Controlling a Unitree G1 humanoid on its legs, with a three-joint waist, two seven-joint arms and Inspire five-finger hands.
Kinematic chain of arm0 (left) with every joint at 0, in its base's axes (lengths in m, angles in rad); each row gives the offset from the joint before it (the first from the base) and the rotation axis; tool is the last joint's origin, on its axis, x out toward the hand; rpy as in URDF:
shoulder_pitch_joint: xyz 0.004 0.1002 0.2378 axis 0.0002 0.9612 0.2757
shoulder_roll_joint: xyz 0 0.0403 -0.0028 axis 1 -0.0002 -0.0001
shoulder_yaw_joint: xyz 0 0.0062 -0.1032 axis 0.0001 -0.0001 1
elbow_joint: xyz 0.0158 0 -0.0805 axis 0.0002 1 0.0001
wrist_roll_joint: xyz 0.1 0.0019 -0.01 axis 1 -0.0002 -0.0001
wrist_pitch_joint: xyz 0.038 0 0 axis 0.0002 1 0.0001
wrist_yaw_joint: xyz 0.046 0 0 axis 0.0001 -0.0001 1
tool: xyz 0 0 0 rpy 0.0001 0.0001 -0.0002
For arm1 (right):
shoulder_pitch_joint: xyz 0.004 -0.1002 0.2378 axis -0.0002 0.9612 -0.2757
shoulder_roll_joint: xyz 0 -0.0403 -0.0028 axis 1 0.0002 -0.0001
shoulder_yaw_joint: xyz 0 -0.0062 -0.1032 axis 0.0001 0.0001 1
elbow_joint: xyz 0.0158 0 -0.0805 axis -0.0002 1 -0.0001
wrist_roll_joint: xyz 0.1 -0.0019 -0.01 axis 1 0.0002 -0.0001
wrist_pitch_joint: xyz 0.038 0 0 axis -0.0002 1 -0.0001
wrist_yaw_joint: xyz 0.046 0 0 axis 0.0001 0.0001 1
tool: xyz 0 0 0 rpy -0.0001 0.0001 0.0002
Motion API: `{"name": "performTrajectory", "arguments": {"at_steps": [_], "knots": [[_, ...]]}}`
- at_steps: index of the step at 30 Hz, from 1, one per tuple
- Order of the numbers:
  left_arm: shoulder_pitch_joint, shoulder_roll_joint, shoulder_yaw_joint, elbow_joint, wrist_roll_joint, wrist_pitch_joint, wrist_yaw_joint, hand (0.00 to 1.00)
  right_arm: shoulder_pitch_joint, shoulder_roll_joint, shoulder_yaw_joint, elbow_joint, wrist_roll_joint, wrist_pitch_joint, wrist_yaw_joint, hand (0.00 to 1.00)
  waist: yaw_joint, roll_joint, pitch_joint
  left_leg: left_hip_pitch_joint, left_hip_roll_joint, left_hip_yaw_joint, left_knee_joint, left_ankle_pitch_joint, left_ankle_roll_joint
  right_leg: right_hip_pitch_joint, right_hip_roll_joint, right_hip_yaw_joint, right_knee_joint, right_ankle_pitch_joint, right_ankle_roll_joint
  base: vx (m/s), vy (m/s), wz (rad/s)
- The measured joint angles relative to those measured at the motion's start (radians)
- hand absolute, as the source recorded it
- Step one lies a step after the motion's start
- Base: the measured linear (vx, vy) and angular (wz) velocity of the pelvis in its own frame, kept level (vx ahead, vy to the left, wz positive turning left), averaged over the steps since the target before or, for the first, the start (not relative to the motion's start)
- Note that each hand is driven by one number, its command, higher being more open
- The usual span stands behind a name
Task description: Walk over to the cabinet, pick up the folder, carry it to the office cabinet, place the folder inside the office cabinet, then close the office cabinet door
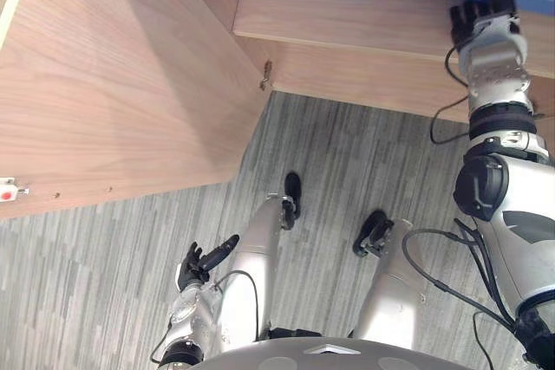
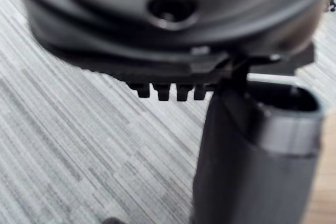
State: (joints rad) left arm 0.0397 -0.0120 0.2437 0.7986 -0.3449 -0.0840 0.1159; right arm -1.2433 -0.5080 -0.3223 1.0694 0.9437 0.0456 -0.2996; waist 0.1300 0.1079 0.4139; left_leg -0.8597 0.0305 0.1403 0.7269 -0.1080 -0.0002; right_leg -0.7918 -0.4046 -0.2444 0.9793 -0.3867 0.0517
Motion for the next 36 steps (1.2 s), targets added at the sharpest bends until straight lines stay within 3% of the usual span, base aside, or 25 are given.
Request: {"name": "performTrajectory", "arguments": {"at_steps": [3,8,14,17,23,29,36], "knots": [[0.000,0.007,0.001,0.008,0.000,0.002,-0.021,1.00,0.006,-0.031,0.021,0.035,-0.091,0.048,0.057,1.00,-0.002,-0.006,-0.003,0.002,0.001,-0.002,0.000,0.000,0.000,0.005,0.002,-0.002,-0.004,0.001,0.000,0.00,0.011,0.00],[0.000,0.011,0.016,0.037,0.025,0.002,-0.045,1.00,0.005,-0.101,0.152,0.063,-0.422,0.126,0.174,1.00,0.000,-0.013,-0.006,0.004,0.004,-0.002,0.000,0.000,0.001,0.010,0.005,-0.005,-0.009,0.006,0.000,0.01,0.039,-0.01],[0.002,0.013,0.038,0.054,0.042,0.002,-0.061,1.00,-0.024,-0.146,0.366,0.087,-0.609,0.142,0.213,1.00,0.001,-0.025,-0.012,0.005,0.006,-0.002,-0.015,0.006,0.006,0.016,0.011,-0.012,-0.034,0.020,0.002,0.01,0.043,-0.01],[0.005,0.013,0.038,0.055,0.042,0.002,-0.063,1.00,-0.042,-0.161,0.434,0.100,-0.634,0.145,0.229,1.00,0.001,-0.026,-0.012,0.005,0.006,0.000,-0.018,0.007,0.008,0.017,0.012,-0.011,-0.041,0.025,0.004,0.01,0.050,-0.02],[0.011,0.019,0.031,0.043,0.042,0.000,-0.090,1.00,-0.073,-0.169,0.563,0.097,-0.926,0.142,0.302,1.00,0.003,-0.028,-0.011,0.014,0.006,0.008,-0.037,0.013,0.010,0.017,0.014,-0.007,-0.053,0.031,0.004,0.00,0.014,-0.01],[0.033,0.031,0.008,0.017,0.056,0.000,-0.134,1.00,-0.072,-0.213,0.663,0.061,-1.167,0.088,0.452,1.00,0.002,-0.029,-0.010,0.016,-0.001,0.009,-0.051,0.016,0.010,0.016,0.008,-0.009,-0.057,0.031,0.004,0.01,0.007,0.01],[0.033,0.043,0.006,0.024,0.085,0.001,-0.151,1.00,-0.024,-0.249,0.720,-0.020,-1.195,0.050,0.532,1.00,-0.002,-0.042,-0.008,0.018,0.000,0.012,-0.051,0.016,0.010,0.016,0.008,-0.006,-0.059,0.031,0.005,0.00,0.008,-0.01]]}}
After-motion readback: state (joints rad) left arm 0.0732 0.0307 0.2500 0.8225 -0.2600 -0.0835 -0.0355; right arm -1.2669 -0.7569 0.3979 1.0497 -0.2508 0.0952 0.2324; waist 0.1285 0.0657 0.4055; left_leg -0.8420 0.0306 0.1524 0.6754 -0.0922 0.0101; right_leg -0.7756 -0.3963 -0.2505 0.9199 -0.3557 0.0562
